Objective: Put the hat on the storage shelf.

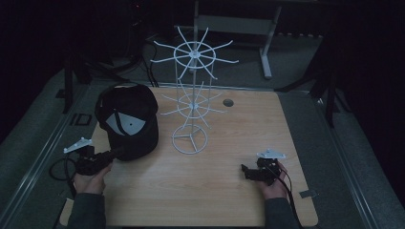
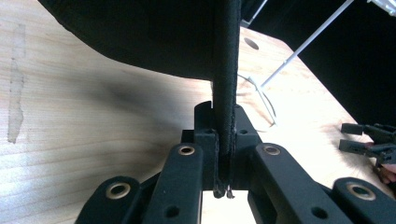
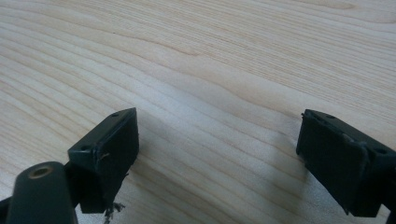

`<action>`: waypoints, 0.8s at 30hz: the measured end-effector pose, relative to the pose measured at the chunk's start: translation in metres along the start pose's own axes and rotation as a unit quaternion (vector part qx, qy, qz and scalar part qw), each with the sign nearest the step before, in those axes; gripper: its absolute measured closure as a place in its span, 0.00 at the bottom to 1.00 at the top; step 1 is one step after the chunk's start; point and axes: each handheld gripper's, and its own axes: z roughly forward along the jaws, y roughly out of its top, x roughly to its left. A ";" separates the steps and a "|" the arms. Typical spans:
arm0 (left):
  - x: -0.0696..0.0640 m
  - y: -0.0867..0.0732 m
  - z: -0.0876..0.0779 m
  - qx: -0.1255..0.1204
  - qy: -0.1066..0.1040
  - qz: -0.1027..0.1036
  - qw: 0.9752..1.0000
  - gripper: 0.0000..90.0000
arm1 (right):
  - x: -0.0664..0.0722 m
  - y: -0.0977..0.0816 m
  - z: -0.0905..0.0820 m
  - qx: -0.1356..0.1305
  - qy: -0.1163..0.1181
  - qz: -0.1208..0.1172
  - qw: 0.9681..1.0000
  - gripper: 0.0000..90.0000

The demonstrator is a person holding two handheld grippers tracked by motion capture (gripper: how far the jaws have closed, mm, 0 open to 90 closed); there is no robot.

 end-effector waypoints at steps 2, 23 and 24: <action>-0.001 0.002 -0.002 -0.002 0.000 -0.001 1.000 0.96 | 0.000 0.000 0.000 0.000 0.000 0.000 1.000 0.14; -0.012 0.018 -0.014 -0.027 0.001 0.007 1.000 0.95 | 0.000 0.000 0.000 0.001 0.000 0.000 1.000 0.14; -0.013 0.018 -0.015 -0.030 0.001 0.007 1.000 0.96 | 0.000 0.000 0.000 0.001 0.000 0.000 1.000 0.14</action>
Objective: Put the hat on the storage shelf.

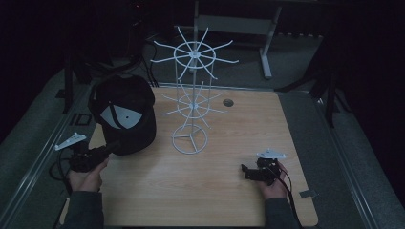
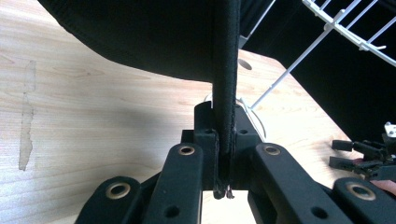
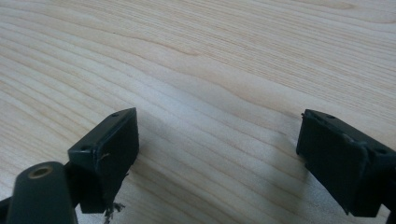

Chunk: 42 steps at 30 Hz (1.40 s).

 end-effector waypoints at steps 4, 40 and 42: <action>-0.001 0.002 -0.002 -0.004 -0.001 -0.001 1.000 0.95 | 0.000 0.000 0.000 0.000 0.000 0.000 1.000 0.14; -0.020 0.018 -0.013 -0.043 0.004 0.014 0.999 0.95 | 0.000 0.000 0.000 0.000 0.000 0.000 1.000 0.14; -0.021 0.018 -0.013 -0.045 0.004 0.014 0.999 0.96 | 0.000 0.000 0.000 -0.001 0.000 0.000 1.000 0.14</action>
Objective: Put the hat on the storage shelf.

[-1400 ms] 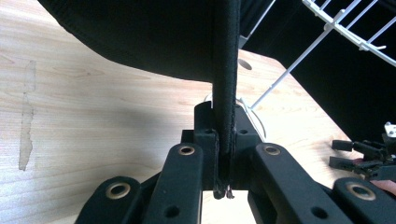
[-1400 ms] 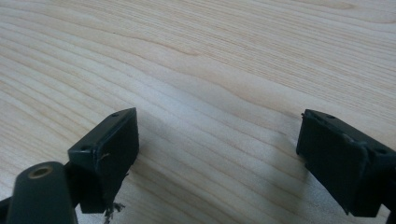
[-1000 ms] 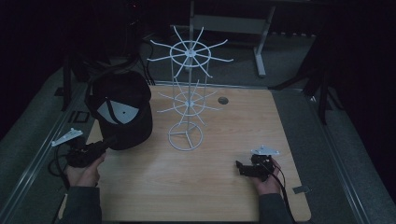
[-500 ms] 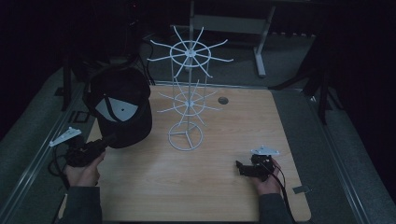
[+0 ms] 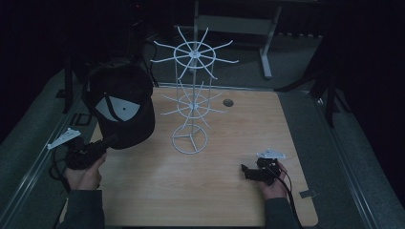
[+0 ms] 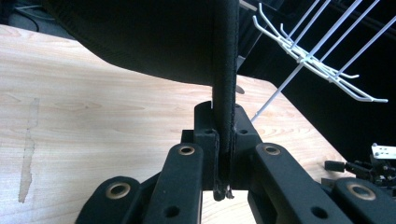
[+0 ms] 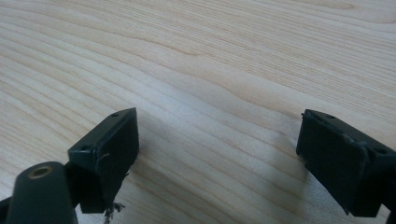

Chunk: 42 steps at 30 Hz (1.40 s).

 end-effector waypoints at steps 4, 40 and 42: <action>-0.003 0.002 -0.001 -0.004 0.000 0.004 1.000 0.95 | 0.000 0.000 0.000 0.000 0.000 0.000 1.000 0.14; -0.027 0.016 -0.005 -0.021 0.013 0.052 0.998 0.95 | 0.000 0.000 0.000 0.000 0.000 0.000 1.000 0.14; -0.028 0.017 -0.005 -0.021 0.011 0.055 0.998 0.96 | 0.000 0.000 0.000 0.000 0.000 0.000 1.000 0.14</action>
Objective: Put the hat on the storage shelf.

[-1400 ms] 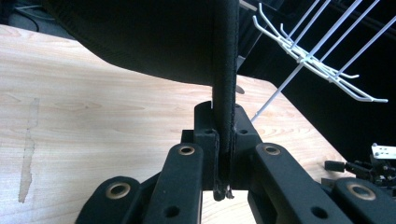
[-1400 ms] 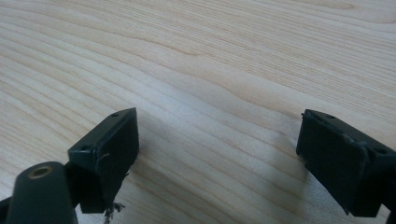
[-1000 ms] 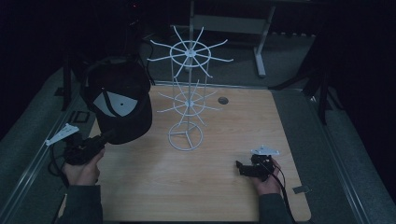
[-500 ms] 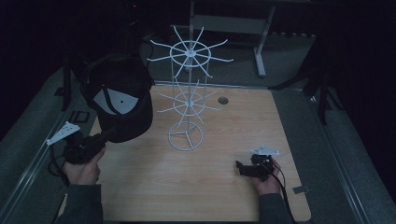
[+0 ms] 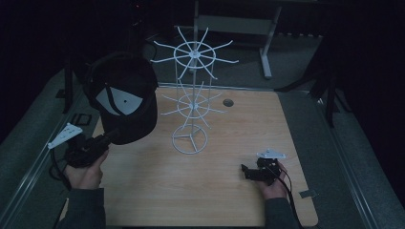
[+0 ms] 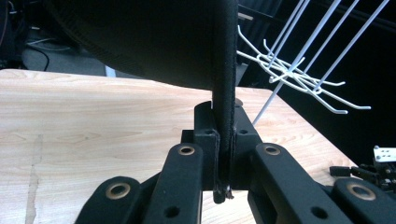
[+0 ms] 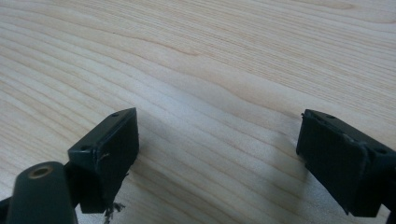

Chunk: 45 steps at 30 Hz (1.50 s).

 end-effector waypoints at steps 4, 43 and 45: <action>-0.002 0.001 0.000 -0.002 0.001 0.013 1.000 0.96 | 0.000 0.000 0.000 0.000 0.000 -0.001 1.000 0.14; -0.018 0.007 0.002 -0.020 0.005 0.059 0.998 0.96 | 0.000 0.000 0.000 -0.001 0.000 0.000 1.000 0.14; -0.018 0.007 0.003 -0.021 0.005 0.059 0.998 0.96 | 0.000 0.000 0.000 -0.001 0.000 0.000 1.000 0.14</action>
